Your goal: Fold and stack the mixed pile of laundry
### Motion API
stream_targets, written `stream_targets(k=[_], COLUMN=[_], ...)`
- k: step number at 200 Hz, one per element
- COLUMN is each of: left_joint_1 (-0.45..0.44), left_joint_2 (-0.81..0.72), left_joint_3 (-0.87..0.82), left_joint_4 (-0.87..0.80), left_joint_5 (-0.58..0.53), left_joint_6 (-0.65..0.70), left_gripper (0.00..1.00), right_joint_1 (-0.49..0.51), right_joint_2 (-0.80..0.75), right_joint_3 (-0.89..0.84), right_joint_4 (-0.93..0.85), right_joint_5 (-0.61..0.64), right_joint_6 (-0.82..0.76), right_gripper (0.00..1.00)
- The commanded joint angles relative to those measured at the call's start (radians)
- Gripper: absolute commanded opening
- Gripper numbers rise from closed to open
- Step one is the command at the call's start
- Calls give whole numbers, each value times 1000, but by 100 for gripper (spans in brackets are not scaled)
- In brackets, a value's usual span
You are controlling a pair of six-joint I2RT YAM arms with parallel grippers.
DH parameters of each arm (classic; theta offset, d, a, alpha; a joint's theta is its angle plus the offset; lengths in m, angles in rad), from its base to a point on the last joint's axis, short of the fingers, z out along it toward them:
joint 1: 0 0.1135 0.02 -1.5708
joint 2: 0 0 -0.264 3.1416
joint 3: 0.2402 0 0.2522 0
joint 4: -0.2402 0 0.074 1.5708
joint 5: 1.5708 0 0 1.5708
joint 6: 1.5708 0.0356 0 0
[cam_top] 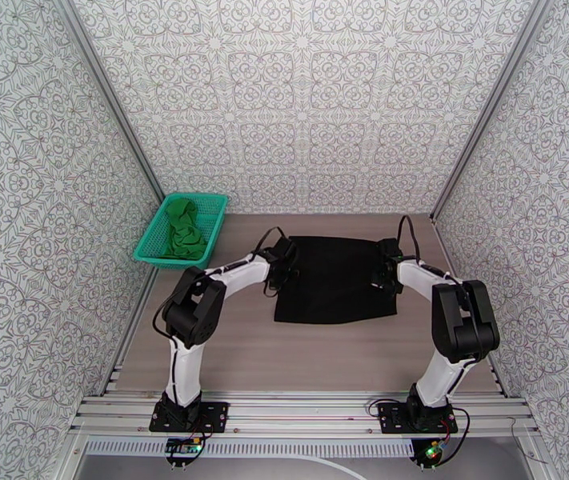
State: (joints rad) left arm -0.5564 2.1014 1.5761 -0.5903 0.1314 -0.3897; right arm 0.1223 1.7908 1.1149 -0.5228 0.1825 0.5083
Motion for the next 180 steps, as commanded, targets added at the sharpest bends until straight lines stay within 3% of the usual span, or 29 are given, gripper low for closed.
stream_targets(k=[1,43,76,108,148,153,168,180], left_joint_1=[14,39,84,115,130,130,130,130], left_joint_2=[87,219,291,383,453,455,456,448], left_joint_3=[93,177,264,410,499,499,499,499], left_joint_4=[-36,-33,-38,-87,-100,-96,-87,-83], left_joint_5=[-20,-1,22,49,97,102,111,136], left_joint_6=[51,80,85,88,76,73,65,61], left_gripper=[0,0,0,0,0,0,0,0], right_joint_1=[-9,-9,-7,4,165,196,261,301], right_joint_2=[-7,-29,-80,-148,-238,-243,-232,-192], right_joint_3=[-18,-26,-44,-71,-41,-32,-1,30], right_joint_4=[12,-8,-25,-53,-173,-183,-176,-136], right_joint_5=[1,-3,-33,-116,-133,-133,-148,-208], right_joint_6=[19,9,-2,-20,-51,-47,-32,-20], right_gripper=[0,0,27,44,67,74,75,70])
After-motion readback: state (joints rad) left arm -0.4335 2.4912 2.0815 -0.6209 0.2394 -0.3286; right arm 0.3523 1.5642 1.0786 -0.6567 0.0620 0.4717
